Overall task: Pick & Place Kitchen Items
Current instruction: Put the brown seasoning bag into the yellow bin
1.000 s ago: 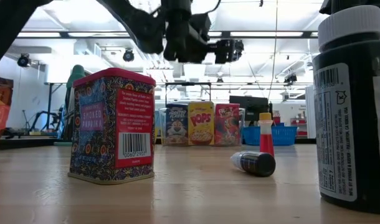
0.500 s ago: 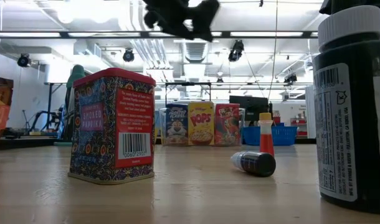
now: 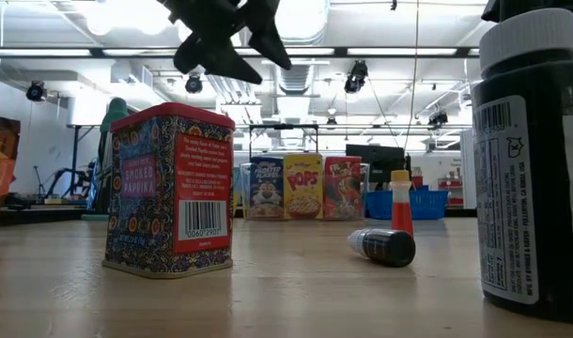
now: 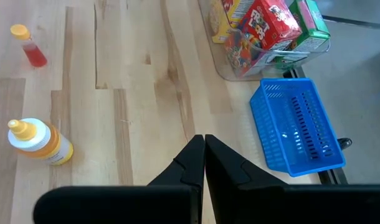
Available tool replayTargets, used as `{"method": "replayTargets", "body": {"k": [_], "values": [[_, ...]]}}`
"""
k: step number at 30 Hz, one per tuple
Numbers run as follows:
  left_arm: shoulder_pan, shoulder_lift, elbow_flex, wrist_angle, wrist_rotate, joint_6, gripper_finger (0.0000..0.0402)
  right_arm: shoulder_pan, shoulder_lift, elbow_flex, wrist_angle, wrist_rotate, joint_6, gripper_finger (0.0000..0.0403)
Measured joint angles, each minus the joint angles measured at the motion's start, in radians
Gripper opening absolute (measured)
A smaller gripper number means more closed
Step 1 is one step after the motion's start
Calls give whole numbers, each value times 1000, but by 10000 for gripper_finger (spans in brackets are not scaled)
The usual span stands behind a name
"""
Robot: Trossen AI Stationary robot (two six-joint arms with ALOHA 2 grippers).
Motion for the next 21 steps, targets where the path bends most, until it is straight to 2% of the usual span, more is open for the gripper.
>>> {"method": "replayTargets", "body": {"k": [7,11,21], "values": [[-6,47,-1,20,84,-31,298,0,0,0,0,0,0,8],[-7,78,-1,90,125,-32,298,0,0,0,0,0,0,8],[-14,80,-1,143,131,-1,298,0,0,0,0,0,0,8]]}}
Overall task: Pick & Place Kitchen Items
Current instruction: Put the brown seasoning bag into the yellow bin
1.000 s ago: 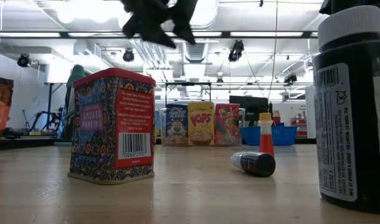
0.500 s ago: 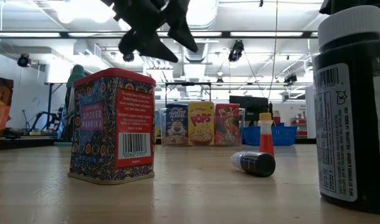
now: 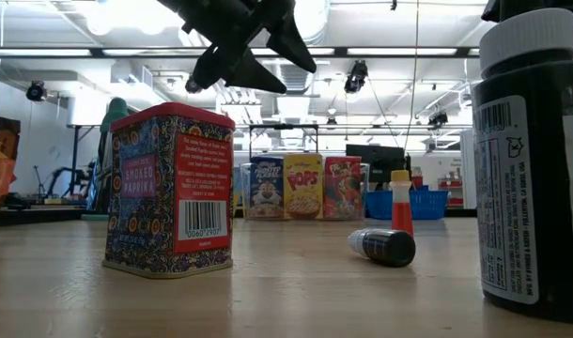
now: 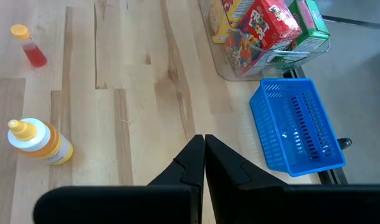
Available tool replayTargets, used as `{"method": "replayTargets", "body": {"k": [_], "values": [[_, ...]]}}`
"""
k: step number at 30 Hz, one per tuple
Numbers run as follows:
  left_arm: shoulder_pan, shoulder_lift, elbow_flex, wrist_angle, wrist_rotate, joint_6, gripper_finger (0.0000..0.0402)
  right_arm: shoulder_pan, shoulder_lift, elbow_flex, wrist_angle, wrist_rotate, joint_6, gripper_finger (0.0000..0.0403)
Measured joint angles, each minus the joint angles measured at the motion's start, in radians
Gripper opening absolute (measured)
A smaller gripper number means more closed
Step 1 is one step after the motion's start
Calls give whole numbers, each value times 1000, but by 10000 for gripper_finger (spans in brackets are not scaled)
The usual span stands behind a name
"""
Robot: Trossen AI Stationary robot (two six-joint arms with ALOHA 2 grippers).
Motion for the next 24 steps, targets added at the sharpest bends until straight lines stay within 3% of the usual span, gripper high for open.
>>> {"method": "replayTargets", "body": {"k": [16,24], "values": [[-14,-1,0,-15,20,63,298,0,0,0,0,0,0,8],[-16,-1,-1,-48,20,-3,298,0,0,0,0,0,0,8]]}}
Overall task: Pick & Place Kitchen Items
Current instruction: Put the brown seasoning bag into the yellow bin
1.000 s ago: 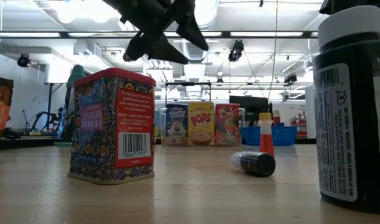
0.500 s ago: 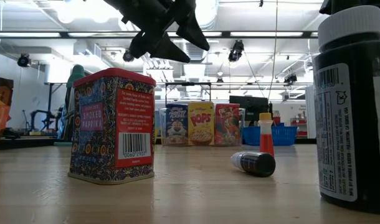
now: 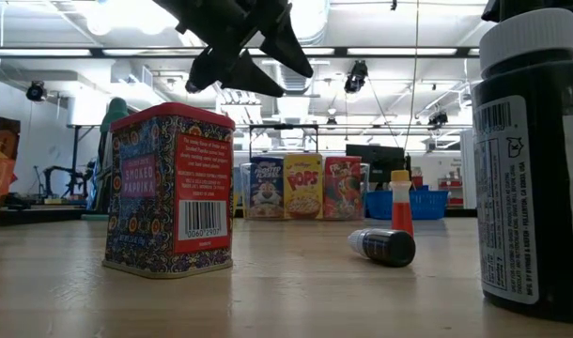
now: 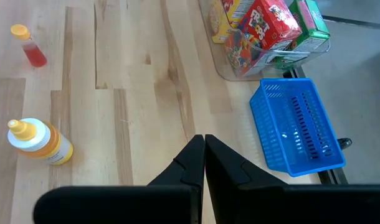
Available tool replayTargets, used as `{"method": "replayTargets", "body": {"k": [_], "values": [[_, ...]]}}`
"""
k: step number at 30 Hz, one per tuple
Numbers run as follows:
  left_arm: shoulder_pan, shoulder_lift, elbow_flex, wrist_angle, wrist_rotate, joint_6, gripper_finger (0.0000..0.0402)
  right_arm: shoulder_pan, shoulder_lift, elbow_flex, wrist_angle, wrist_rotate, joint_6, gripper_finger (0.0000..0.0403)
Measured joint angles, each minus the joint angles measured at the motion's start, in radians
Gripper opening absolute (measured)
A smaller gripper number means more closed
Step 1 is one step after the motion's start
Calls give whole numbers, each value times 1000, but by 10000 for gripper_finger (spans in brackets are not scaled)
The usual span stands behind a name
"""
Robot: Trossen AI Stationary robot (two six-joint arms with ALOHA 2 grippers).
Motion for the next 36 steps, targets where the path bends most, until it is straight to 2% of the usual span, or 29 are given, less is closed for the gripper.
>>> {"method": "replayTargets", "body": {"k": [3,6,9,16,23,27,29,36], "values": [[0,0,0,-1,0,-33,298,0,0,0,0,0,0,8],[-7,-1,-1,-37,0,0,298,0,0,0,0,0,0,8],[-18,-2,-6,-61,45,82,298,0,0,0,0,0,0,8],[-92,-9,2,-48,33,288,298,0,0,0,0,0,0,8],[-152,-16,2,-183,34,206,298,0,0,0,0,0,0,8],[-153,-28,2,-296,127,78,298,0,0,0,0,0,0,8],[-158,-34,2,-343,171,59,298,0,0,0,0,0,0,8],[-225,-50,11,-511,189,64,298,0,0,0,0,0,0,8]]}}
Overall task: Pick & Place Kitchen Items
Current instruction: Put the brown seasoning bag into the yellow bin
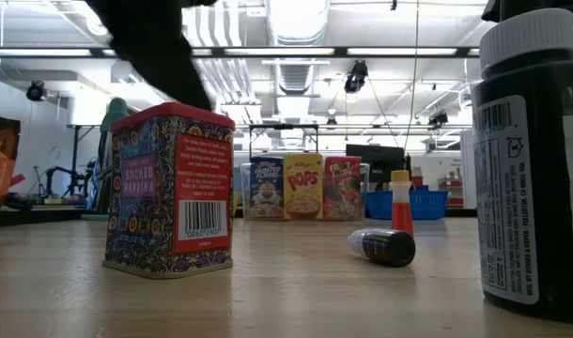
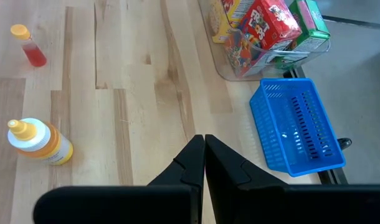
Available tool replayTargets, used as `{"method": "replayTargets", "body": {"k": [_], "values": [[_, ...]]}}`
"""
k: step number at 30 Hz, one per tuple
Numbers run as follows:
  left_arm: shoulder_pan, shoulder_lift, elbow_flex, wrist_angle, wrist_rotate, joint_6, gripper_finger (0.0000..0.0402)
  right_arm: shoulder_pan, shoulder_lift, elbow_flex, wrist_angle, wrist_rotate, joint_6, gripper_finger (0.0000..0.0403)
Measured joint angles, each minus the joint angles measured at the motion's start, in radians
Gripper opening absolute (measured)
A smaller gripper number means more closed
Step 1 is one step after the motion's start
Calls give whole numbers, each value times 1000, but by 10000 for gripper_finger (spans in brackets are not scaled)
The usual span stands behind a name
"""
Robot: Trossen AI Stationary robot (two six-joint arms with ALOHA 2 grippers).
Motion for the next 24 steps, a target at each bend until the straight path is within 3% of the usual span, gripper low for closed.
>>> {"method": "replayTargets", "body": {"k": [6,17,24], "values": [[-77,-8,59,-205,59,-17,298,0,0,0,0,0,0,8],[-94,-31,309,-865,72,-566,298,0,0,0,0,0,0,8],[-99,-32,330,-1010,202,-733,298,0,0,0,0,0,0,8]]}}
